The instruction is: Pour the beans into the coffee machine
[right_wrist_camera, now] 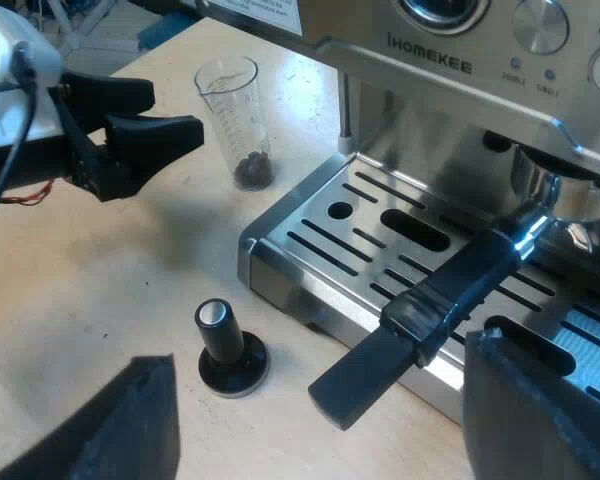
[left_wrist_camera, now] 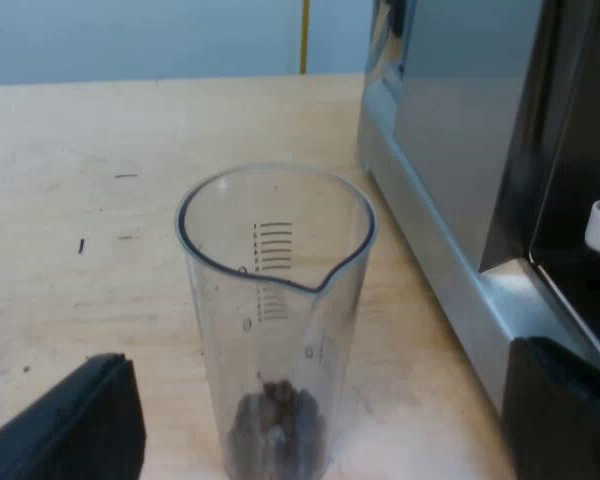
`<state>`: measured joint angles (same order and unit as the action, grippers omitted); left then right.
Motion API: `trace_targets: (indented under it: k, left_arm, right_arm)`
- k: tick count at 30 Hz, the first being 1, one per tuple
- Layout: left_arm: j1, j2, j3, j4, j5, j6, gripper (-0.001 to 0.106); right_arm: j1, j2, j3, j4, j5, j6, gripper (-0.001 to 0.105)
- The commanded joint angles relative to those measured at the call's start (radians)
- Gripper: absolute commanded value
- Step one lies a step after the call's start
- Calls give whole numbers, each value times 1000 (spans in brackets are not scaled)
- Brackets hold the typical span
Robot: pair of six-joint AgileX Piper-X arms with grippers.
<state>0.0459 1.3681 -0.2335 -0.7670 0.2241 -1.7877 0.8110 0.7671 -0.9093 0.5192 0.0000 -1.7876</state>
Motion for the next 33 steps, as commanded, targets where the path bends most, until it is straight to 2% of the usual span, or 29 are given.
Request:
trace_targets:
  k: [1, 9, 18, 23, 33]
  left_arm:
    - [-4, 37, -6, -27, -23, -11, 80]
    - [-4, 172, -33, -131, -15, -11, 80]
    - [-4, 249, -118, -133, -15, -11, 80]
    - [-4, 279, -152, -128, -20, -11, 87]
    - [-4, 332, -210, -128, -17, -11, 87]
  right_arm:
    - [0, -4, -12, -14, 0, -3, 62]
    - [0, -4, -12, -14, 0, -3, 62]
    - [0, -4, -12, -14, 0, -3, 62]
    - [0, -4, -12, -14, 0, -3, 62]
    - [0, -4, -12, -14, 0, -3, 62]
